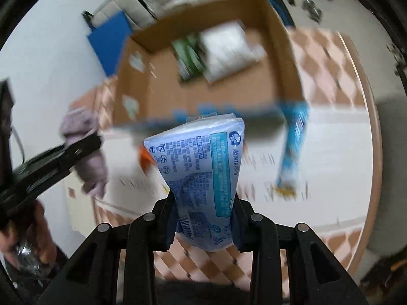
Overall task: Organize soft objects
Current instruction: 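Carry plush and wipes pack into the box and open both tools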
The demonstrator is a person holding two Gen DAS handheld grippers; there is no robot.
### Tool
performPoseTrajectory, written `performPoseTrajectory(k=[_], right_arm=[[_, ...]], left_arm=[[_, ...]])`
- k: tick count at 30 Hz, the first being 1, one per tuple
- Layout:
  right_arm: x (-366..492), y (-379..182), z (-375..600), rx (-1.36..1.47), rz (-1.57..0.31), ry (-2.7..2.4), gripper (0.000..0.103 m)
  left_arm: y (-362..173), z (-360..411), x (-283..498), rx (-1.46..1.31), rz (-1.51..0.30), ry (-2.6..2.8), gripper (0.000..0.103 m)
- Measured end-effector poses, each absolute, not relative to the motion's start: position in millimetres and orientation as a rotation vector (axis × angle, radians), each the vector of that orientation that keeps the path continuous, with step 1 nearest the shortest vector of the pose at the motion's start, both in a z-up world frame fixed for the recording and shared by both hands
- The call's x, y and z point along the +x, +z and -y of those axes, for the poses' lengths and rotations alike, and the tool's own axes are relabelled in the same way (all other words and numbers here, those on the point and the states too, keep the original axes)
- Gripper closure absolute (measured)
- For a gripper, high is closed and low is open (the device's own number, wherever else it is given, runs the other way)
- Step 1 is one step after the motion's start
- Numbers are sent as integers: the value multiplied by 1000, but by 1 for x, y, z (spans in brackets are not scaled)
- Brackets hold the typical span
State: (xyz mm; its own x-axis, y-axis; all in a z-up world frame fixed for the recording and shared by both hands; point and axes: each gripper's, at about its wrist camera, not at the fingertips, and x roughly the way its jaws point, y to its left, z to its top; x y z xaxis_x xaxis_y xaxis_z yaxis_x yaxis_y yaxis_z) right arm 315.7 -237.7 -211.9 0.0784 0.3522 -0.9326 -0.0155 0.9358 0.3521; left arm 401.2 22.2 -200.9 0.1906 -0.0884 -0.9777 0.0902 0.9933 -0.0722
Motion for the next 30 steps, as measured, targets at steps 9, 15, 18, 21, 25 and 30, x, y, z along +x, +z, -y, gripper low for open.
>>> performPoseTrajectory(k=[9, 15, 18, 21, 25, 30], right_arm=[[459, -247, 164, 300, -1543, 299, 66], [484, -309, 134, 271, -1634, 265, 66], [487, -325, 131, 275, -1666, 252, 66], [490, -337, 130, 277, -1688, 244, 66], [494, -352, 126, 237, -1717, 234, 59], [498, -365, 117, 167, -1739, 187, 7]], left_arm=[[-286, -45, 522, 22, -1612, -92, 71], [-325, -44, 546, 47, -1697, -80, 71], [-338, -46, 553, 57, -1717, -69, 71], [-345, -46, 557, 64, -1725, -69, 68], [-351, -50, 559, -9, -1761, -100, 50], [-338, -51, 558, 2, -1716, -102, 20]])
